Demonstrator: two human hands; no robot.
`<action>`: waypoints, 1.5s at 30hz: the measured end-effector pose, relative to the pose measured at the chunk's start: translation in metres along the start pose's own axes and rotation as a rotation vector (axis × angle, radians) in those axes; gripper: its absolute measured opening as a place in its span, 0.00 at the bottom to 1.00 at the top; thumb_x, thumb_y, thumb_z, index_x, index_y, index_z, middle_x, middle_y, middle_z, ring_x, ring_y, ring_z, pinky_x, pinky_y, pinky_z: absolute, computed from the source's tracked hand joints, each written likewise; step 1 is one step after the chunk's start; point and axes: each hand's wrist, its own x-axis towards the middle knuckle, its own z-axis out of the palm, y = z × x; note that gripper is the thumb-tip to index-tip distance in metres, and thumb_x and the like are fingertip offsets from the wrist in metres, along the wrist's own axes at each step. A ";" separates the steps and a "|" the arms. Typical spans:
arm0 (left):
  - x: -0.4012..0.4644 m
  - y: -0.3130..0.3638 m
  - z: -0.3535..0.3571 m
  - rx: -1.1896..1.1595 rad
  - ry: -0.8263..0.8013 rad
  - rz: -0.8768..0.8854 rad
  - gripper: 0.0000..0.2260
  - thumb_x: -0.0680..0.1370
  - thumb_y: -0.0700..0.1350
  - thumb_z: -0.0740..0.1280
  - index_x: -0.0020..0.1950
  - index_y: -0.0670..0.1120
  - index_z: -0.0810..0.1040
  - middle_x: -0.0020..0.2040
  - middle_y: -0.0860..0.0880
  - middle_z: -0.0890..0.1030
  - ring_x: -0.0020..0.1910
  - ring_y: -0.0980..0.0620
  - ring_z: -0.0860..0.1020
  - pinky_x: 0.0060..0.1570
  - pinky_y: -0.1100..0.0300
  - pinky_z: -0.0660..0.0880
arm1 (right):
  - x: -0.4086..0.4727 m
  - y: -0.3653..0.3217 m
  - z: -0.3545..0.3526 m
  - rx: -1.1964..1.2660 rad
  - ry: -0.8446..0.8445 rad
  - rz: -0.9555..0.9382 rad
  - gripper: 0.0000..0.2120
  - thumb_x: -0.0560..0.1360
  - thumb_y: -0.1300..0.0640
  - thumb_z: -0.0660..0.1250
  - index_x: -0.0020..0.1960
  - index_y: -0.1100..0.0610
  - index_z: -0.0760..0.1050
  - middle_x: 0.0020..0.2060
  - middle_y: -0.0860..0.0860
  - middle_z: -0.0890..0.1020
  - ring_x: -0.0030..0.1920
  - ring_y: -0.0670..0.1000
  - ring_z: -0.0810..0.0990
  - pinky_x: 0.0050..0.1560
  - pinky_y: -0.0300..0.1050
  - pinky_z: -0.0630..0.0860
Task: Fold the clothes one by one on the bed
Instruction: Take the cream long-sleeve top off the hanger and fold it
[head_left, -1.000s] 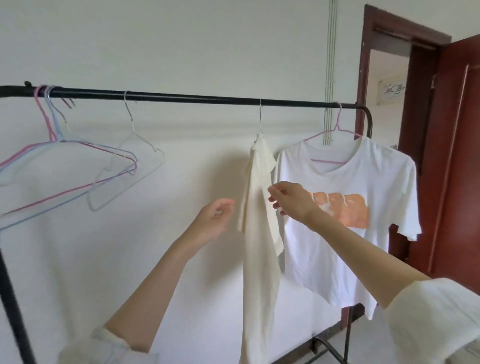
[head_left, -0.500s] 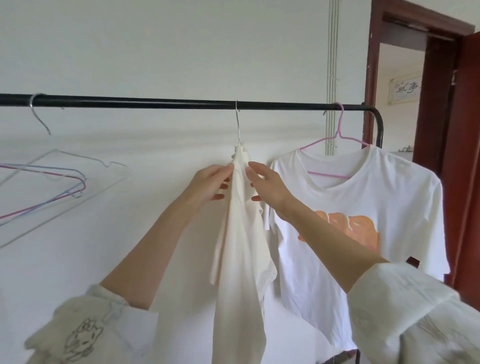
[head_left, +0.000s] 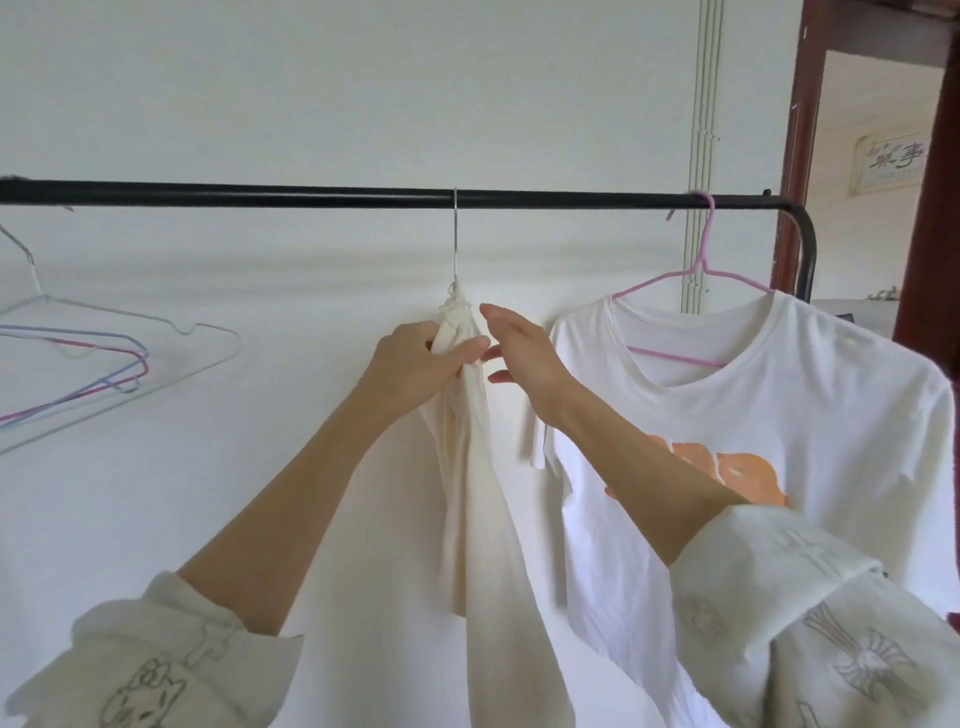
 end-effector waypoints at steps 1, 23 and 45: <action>0.000 0.000 -0.002 -0.024 -0.037 0.014 0.14 0.76 0.54 0.66 0.36 0.45 0.74 0.31 0.54 0.70 0.29 0.59 0.70 0.29 0.69 0.64 | 0.004 -0.001 0.001 -0.002 -0.010 0.007 0.16 0.81 0.54 0.54 0.65 0.56 0.72 0.48 0.46 0.76 0.46 0.48 0.75 0.48 0.42 0.73; -0.040 0.011 -0.068 -0.270 -0.402 -0.181 0.21 0.76 0.56 0.65 0.63 0.43 0.76 0.59 0.47 0.81 0.60 0.50 0.78 0.60 0.55 0.74 | 0.031 -0.041 0.037 0.101 -0.170 0.225 0.06 0.73 0.55 0.65 0.38 0.53 0.78 0.38 0.47 0.80 0.44 0.51 0.75 0.41 0.42 0.66; -0.114 0.001 -0.099 0.689 0.086 0.049 0.13 0.75 0.56 0.66 0.35 0.52 0.67 0.33 0.53 0.68 0.39 0.49 0.69 0.35 0.60 0.63 | 0.022 -0.048 0.100 0.317 -0.168 0.257 0.11 0.79 0.61 0.58 0.38 0.59 0.71 0.33 0.53 0.78 0.22 0.48 0.80 0.19 0.31 0.64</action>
